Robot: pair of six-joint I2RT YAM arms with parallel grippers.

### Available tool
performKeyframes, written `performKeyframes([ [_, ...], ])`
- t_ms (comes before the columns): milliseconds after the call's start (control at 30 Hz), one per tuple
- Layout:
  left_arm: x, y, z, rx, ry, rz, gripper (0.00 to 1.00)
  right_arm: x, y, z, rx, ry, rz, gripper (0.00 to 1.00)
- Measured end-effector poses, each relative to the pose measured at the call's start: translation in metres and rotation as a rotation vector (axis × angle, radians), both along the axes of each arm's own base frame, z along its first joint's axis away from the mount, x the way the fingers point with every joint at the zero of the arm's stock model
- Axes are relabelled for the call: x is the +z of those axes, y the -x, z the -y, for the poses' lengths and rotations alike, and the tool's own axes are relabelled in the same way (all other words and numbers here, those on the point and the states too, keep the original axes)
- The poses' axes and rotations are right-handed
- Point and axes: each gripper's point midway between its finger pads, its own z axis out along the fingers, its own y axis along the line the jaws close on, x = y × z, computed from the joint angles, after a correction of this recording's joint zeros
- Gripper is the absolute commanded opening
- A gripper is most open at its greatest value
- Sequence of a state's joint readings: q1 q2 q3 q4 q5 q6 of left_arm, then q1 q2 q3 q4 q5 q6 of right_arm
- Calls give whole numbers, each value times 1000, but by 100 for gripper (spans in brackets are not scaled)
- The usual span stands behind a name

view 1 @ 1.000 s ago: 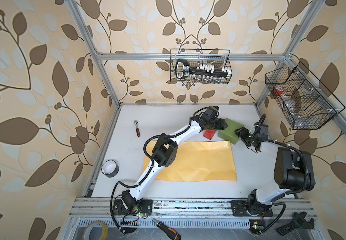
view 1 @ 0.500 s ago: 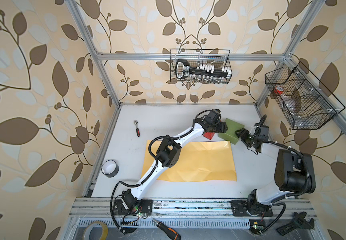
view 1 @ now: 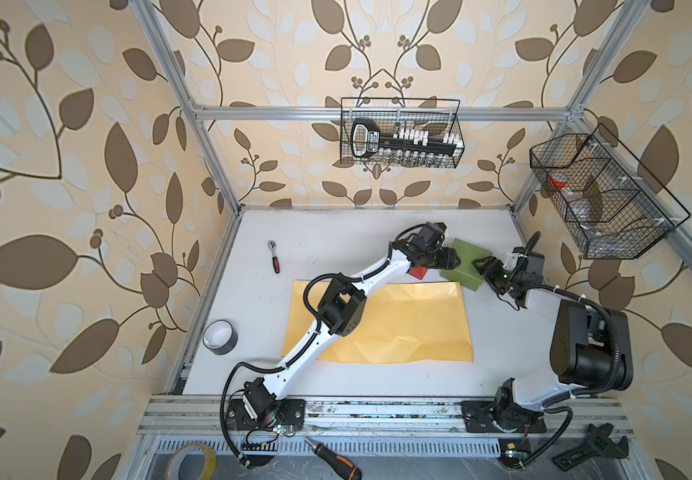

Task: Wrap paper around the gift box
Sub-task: 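Lift the green box with both grippers and carry it over the paper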

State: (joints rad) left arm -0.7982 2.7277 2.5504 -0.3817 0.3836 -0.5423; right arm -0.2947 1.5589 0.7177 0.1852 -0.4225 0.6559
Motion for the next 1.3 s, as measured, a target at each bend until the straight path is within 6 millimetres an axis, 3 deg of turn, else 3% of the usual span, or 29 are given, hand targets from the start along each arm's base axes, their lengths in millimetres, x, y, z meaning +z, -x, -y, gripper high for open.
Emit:
performKeyframes([
  [133,-1,11,6,-34,5,-4,58,1,15,3,-21,-5,-2,63],
  [333,-2,42,5,-77,-20,-50,61,0,57,-8,-30,2,-7,63],
  [500,-4,70,-1,-91,-41,-99,67,1,80,-14,-27,23,-9,71],
  [600,-1,75,3,-92,-42,-105,70,0,80,-10,-36,42,-13,77],
  [767,14,63,12,-74,-17,-74,72,-12,73,-5,-43,43,-61,81],
  [867,9,58,14,-65,-18,-72,73,-17,66,-3,-42,41,-66,81],
  [1000,-7,52,18,-55,-33,-81,72,-17,59,-2,-36,38,-50,78],
  [1300,-3,43,16,-46,-2,-98,61,-12,55,0,-45,20,-21,68],
])
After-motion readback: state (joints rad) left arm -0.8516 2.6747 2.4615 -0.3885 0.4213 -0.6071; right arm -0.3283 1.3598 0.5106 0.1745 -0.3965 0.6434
